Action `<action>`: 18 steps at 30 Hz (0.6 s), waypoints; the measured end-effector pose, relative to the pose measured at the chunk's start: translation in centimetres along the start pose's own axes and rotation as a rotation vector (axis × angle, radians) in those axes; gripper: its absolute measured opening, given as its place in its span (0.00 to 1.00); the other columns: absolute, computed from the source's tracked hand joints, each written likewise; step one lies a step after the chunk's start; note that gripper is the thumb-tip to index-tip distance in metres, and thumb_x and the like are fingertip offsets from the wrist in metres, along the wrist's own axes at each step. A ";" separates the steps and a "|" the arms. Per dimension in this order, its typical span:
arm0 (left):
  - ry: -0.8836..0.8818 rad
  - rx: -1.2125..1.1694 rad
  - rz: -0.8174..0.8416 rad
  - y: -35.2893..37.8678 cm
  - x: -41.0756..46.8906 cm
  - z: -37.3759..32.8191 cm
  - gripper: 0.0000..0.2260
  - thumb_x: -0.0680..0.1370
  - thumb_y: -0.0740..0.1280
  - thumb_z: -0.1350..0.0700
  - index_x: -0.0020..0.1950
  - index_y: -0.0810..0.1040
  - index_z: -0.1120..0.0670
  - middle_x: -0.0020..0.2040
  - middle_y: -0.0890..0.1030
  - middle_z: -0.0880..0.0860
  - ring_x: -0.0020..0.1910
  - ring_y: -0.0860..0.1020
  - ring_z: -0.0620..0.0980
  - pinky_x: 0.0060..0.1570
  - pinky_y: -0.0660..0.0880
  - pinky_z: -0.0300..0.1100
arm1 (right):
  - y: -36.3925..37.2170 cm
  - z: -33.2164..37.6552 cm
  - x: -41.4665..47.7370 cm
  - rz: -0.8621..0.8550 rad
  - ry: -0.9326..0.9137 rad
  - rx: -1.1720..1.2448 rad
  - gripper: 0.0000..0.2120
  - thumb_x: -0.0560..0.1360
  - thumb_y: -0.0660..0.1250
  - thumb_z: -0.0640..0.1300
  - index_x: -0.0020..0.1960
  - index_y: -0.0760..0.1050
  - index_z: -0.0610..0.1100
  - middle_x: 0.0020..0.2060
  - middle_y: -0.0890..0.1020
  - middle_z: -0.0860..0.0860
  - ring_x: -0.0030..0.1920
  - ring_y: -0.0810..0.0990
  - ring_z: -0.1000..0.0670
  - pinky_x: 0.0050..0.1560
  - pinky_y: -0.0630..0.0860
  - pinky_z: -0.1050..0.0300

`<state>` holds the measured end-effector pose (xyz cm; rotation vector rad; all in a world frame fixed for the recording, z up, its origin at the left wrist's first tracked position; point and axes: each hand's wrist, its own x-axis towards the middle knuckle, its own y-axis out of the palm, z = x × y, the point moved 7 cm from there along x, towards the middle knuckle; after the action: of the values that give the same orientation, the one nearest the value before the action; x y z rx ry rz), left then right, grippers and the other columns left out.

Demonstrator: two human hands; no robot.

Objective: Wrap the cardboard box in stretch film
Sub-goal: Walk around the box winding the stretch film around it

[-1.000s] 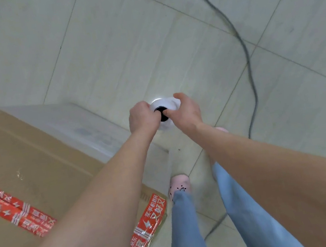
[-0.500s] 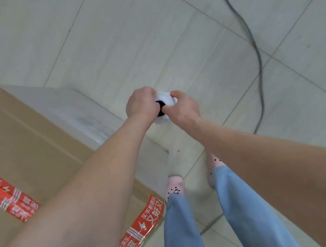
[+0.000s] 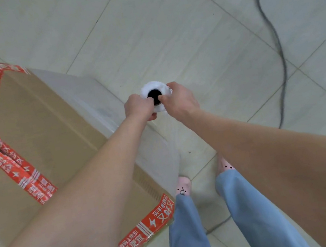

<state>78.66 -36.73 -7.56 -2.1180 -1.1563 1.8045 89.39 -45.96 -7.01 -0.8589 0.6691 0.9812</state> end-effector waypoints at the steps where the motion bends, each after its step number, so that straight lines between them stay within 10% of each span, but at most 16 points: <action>1: 0.005 0.001 0.011 0.1 -0.1 -0.1 0.11 0.75 0.63 0.61 0.56 0.78 0.61 0.52 0.82 0.58 0.38 0.84 0.58 0.42 0.82 0.46 | 0.0 0.3 0.1 -0.013 0.001 -0.054 0.13 0.77 0.59 0.46 0.60 0.71 0.46 0.51 0.78 0.48 0.52 0.77 0.44 0.46 0.74 0.51; 18: -0.043 0.057 0.011 0.2 -0.4 -1.2 0.12 0.76 0.61 0.64 0.58 0.77 0.63 0.54 0.80 0.60 0.40 0.81 0.60 0.30 0.78 0.42 | 0.2 1.5 0.8 0.049 0.010 -0.173 0.02 0.78 0.57 0.41 0.46 0.66 0.45 0.45 0.73 0.48 0.43 0.71 0.45 0.38 0.64 0.57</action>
<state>79.86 -36.68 -6.99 -2.0680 -1.0917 1.8729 89.74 -44.28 -6.96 -1.0030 0.6226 1.0909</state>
